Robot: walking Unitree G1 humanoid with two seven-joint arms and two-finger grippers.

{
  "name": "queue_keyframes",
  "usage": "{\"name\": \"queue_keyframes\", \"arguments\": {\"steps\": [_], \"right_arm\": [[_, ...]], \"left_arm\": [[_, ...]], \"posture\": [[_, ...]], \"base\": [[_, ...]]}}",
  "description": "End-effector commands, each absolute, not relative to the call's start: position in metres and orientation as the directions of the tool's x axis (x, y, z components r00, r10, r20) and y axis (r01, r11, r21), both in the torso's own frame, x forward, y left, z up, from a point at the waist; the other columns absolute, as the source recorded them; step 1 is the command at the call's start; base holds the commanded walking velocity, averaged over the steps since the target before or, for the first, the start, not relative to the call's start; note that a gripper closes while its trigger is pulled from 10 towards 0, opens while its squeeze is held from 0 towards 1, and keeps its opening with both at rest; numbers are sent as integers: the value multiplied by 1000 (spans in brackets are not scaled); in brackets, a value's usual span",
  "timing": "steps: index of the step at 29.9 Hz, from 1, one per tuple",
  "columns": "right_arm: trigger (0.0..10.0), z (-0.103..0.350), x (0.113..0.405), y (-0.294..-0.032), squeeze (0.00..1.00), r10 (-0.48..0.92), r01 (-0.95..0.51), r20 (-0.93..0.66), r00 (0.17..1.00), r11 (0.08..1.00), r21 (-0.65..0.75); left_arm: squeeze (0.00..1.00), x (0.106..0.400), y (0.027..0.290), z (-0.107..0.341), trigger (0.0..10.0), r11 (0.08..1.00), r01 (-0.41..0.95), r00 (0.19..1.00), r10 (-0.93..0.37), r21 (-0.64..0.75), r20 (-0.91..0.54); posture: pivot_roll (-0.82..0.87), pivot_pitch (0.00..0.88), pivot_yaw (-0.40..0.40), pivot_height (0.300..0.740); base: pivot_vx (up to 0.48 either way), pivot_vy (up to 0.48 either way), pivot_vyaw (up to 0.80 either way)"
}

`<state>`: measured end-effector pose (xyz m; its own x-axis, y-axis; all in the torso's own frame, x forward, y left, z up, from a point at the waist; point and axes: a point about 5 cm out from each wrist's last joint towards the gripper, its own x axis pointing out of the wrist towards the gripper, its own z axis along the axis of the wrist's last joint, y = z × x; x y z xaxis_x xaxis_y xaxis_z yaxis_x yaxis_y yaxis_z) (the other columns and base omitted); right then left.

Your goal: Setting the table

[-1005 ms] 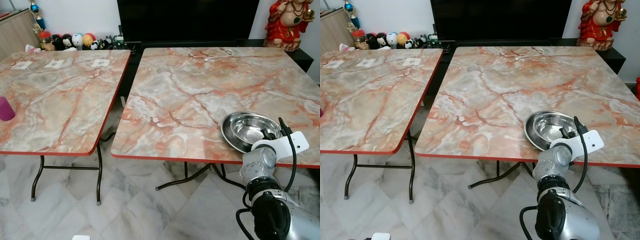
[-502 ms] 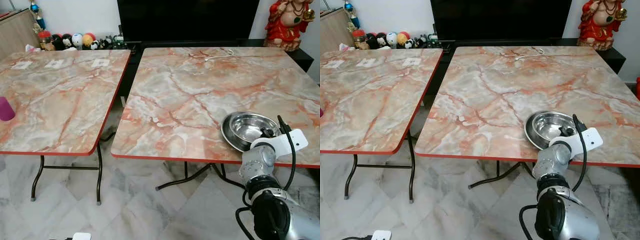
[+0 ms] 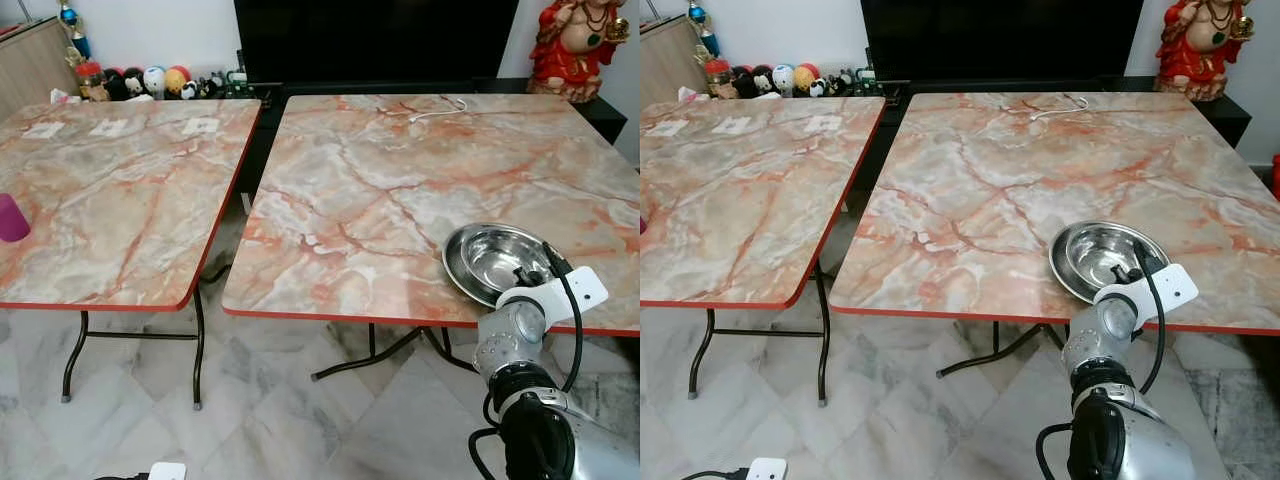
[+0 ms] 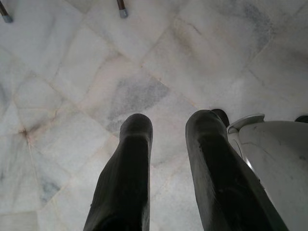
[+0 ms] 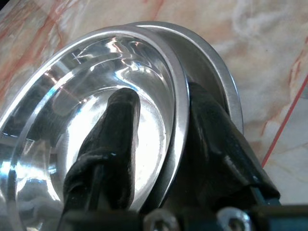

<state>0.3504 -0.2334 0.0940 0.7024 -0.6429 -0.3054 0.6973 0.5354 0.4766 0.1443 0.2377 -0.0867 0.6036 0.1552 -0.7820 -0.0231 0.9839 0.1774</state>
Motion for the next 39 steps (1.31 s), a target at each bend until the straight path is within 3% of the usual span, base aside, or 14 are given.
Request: {"name": "queue_keyframes", "arguments": {"steps": [1, 18, 26, 31, 37, 38, 39], "right_arm": [[10000, 99, 351, -234, 0, -653, 691, -275, 706, 550, 470], [10000, 107, 352, -234, 0, -673, 681, -212, 708, 573, 456], [10000, 95, 340, -246, 0, -729, 758, -244, 640, 545, 359], [10000, 101, 339, -249, 0, -738, 742, -189, 648, 557, 372], [10000, 134, 339, -250, 0, -712, 690, 138, 689, 702, 175], [10000, 140, 340, -247, 0, -675, 660, 191, 713, 737, 143], [10000, 145, 343, -237, 0, -568, 562, 236, 789, 821, 99]], "left_arm": [[0, 141, 237, -88, 10000, 985, -24, 601, 150, 170, -785], [0, 141, 237, -88, 10000, 986, -26, 598, 146, 164, -788], [0, 142, 236, -88, 10000, 988, -28, 598, 139, 153, -789], [0, 143, 235, -88, 10000, 988, -30, 603, 137, 150, -786], [0, 143, 235, -87, 10000, 987, -43, 614, 149, 155, -775], [0, 143, 235, -87, 10000, 987, -52, 616, 154, 155, -773], [0, 143, 235, -87, 10000, 986, -60, 618, 160, 157, -770]], "posture": [[5, 0, 30, 740], [2, 0, 26, 740], [-1, 0, 22, 740], [-3, 0, 19, 740], [0, 0, 12, 740], [-7, 0, 10, 740], [-11, 0, 10, 740]], "base": [[0, 0, 0], [0, 0, 0], [0, 0, 0], [0, 0, 0], [0, 0, 0], [0, 0, 0], [0, 0, 0]]}}
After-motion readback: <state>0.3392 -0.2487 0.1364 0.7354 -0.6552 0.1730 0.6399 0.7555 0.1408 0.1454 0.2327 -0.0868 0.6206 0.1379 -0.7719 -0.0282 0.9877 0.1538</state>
